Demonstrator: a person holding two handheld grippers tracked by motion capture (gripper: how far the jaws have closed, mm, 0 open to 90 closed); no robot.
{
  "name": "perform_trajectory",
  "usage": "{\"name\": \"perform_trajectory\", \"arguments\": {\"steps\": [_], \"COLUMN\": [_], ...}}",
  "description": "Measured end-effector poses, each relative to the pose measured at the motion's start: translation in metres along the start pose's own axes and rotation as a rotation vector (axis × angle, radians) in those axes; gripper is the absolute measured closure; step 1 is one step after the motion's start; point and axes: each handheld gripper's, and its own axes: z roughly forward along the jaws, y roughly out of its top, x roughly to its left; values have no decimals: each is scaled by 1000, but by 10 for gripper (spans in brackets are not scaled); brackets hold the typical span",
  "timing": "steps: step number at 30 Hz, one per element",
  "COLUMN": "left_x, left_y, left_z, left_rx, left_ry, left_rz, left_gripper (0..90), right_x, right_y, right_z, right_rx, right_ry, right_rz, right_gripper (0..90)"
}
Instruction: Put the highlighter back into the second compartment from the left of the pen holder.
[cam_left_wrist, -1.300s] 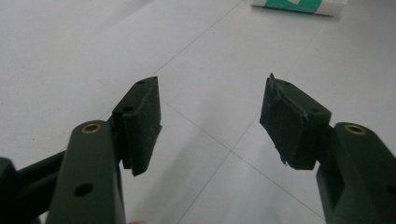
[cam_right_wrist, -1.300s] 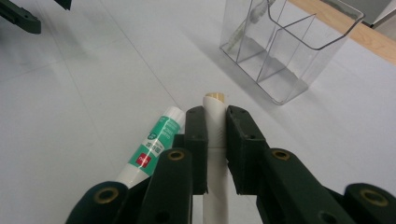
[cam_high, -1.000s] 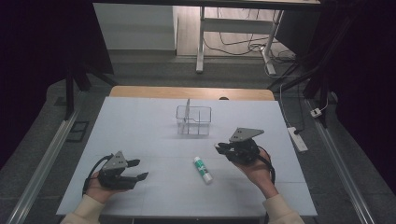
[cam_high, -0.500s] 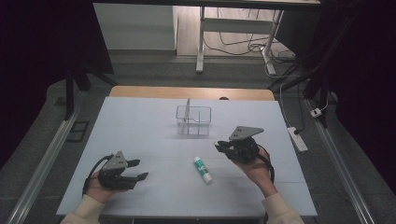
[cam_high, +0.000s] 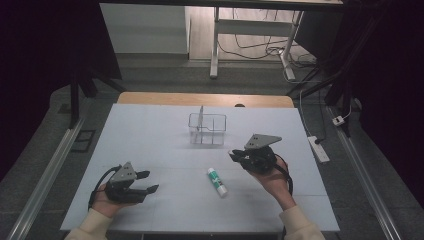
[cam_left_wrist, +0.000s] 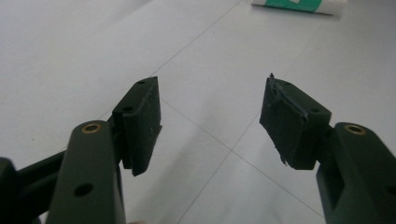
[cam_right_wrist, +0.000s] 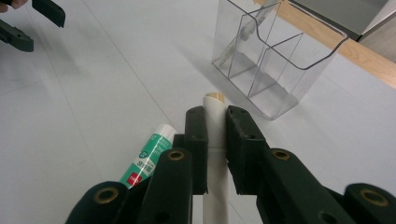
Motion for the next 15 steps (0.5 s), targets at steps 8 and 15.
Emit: {"name": "perform_trajectory", "arguments": {"steps": [8, 15], "left_x": [0, 0], "left_y": [0, 1], "left_z": [-1, -2], "left_rx": [-6, -14], "left_ry": [3, 1], "left_rz": [1, -1], "left_gripper": [382, 382], "right_x": [-1, -4], "right_y": [4, 5], "right_z": [-1, 0], "right_rx": [-17, -24], "right_ry": [-1, -8], "right_rz": [1, 1], "right_gripper": [781, 780]}}
